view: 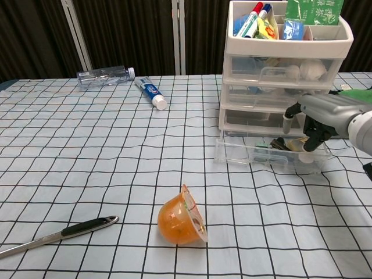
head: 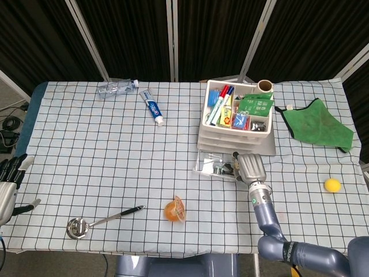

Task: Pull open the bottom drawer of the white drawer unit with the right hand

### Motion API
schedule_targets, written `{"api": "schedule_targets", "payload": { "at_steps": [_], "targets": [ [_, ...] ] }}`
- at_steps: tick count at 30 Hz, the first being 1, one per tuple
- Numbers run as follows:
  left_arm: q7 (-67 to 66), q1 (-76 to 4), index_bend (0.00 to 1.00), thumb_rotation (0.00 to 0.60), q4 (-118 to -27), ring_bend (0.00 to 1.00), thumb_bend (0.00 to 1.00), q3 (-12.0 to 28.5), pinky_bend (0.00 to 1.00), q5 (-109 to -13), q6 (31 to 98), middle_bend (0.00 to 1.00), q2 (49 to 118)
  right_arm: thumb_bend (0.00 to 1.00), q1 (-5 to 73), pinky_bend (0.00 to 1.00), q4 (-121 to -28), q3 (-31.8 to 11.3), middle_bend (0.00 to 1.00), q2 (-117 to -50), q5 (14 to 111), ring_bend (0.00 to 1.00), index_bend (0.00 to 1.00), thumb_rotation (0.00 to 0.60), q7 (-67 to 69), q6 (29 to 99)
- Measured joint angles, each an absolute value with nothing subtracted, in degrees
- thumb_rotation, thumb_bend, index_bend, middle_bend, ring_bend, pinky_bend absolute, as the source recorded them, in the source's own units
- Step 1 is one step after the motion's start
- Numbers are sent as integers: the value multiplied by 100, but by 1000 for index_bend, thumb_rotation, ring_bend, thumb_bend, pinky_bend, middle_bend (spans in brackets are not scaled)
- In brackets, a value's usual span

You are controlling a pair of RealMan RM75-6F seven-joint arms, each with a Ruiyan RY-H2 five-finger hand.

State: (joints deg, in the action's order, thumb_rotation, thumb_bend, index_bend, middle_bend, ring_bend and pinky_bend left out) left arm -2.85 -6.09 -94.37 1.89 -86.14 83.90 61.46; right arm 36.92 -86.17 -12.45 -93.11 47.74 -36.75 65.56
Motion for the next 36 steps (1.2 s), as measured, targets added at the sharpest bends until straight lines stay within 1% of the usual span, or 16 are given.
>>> {"api": "schedule_targets", "payload": {
  "at_steps": [19, 24, 36],
  "targets": [
    [-245, -615, 0, 600, -9433, 0, 57, 197, 0, -8589, 8371, 0, 6128, 349, 3729, 885, -8323, -1225, 1000, -9513, 4801, 1000, 448, 600, -3439, 6405],
    [-241, -622, 0, 600, -9432, 0, 57, 194, 0, -8587, 8354, 0, 6126, 333, 3741, 885, -8318, -1238, 1000, -9518, 4808, 1000, 451, 600, -3388, 6361],
    [-268, -633, 0, 600, -9442, 0, 58, 201, 0, -8552, 8327, 0, 6124, 294, 3950, 884, -8606, -1378, 1000, -9277, 4293, 1000, 461, 600, -3597, 6033]
  ]
}}
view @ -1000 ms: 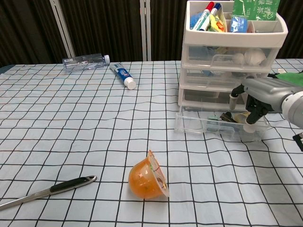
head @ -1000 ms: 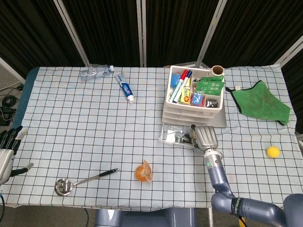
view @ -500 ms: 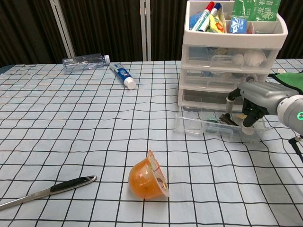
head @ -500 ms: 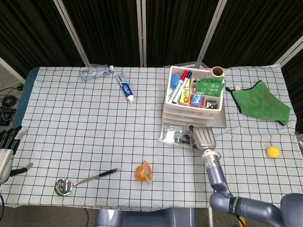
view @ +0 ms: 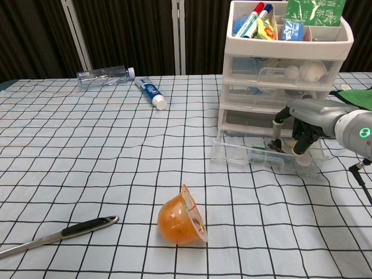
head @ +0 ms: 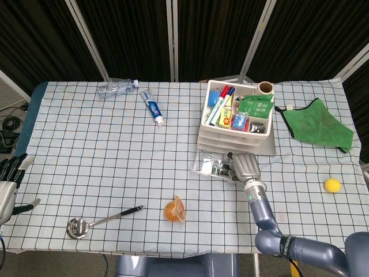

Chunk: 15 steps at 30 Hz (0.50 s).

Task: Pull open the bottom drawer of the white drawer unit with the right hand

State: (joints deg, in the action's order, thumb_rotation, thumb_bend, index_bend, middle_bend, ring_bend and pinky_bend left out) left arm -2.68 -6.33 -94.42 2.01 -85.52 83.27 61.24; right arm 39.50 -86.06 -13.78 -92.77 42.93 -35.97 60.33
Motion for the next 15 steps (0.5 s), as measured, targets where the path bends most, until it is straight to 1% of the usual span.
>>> {"api": "schedule_targets", "payload": {
  "at_steps": [6, 15],
  "targets": [
    [-266, -638, 0, 600, -9439, 0, 58, 208, 0, -8528, 8310, 0, 6123, 292, 4034, 884, -8645, -1378, 1000, -9237, 4086, 1000, 468, 600, -3681, 5964],
    [-255, -649, 0, 600, -9430, 0, 60, 216, 0, -8501, 8286, 0, 6122, 291, 4104, 884, -8571, -1385, 1000, -9291, 4113, 1000, 490, 600, -3544, 5996]
  ]
}}
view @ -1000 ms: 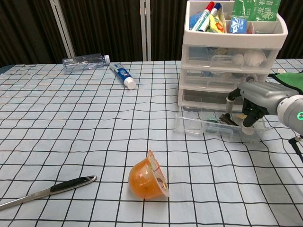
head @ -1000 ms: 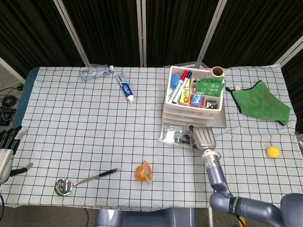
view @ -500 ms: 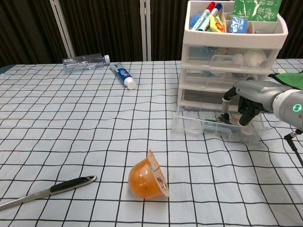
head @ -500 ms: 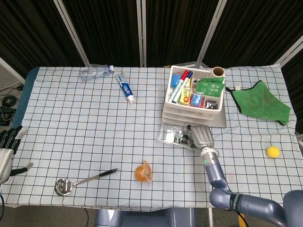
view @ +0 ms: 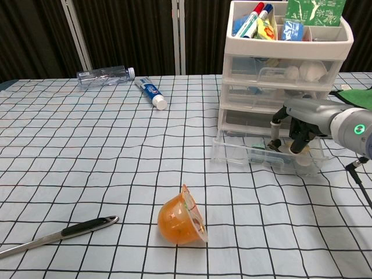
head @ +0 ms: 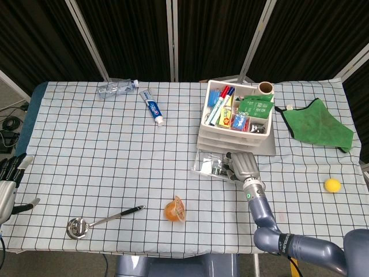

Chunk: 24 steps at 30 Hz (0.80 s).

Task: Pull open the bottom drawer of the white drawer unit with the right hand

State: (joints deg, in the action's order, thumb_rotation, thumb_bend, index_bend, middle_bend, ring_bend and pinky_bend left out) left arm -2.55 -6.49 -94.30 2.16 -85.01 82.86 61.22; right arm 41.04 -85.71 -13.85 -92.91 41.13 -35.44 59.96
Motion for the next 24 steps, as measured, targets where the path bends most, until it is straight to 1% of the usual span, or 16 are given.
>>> {"api": "schedule_targets", "payload": {
  "at_steps": [18, 24],
  "targets": [
    [-266, -660, 0, 600, -9436, 0, 62, 217, 0, -8476, 8257, 0, 6121, 276, 4126, 884, -8392, -1343, 1000, -9419, 4216, 1000, 500, 600, -3261, 6033],
    [-267, -664, 0, 600, -9432, 0, 62, 217, 0, -8468, 8248, 0, 6121, 312, 4134, 884, -8306, -1346, 1000, -9453, 4209, 1000, 526, 600, -3217, 6026]
  ]
}}
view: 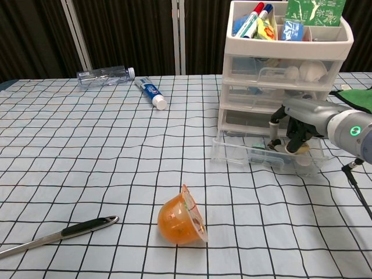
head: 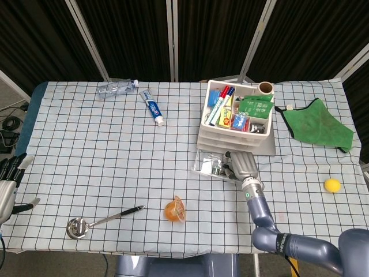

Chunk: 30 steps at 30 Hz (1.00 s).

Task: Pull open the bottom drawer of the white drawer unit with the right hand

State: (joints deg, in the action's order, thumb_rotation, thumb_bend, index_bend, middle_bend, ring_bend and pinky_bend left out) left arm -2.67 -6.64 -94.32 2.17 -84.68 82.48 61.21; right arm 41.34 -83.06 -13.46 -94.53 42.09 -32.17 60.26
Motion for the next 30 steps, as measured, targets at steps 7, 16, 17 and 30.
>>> {"api": "schedule_targets", "payload": {
  "at_steps": [7, 16, 17, 30],
  "targets": [
    [-275, -669, 0, 600, -9433, 0, 62, 214, 0, -8465, 8236, 0, 6123, 364, 4123, 884, -8235, -1343, 1000, -9488, 4261, 1000, 560, 600, -3124, 6038],
    [-284, -676, 0, 600, -9438, 0, 62, 211, 0, -8470, 8229, 0, 6127, 379, 4102, 884, -8245, -1336, 1000, -9489, 4312, 1000, 577, 600, -3060, 6057],
    [-282, -675, 0, 600, -9439, 0, 62, 210, 0, -8474, 8233, 0, 6127, 379, 4101, 884, -8247, -1335, 1000, -9489, 4315, 1000, 579, 600, -3059, 6061],
    [-265, -670, 0, 600, -9435, 0, 62, 204, 0, -8495, 8252, 0, 6122, 384, 4084, 884, -8220, -1313, 1000, -9512, 4361, 1000, 620, 600, -3069, 6116]
  ]
}}
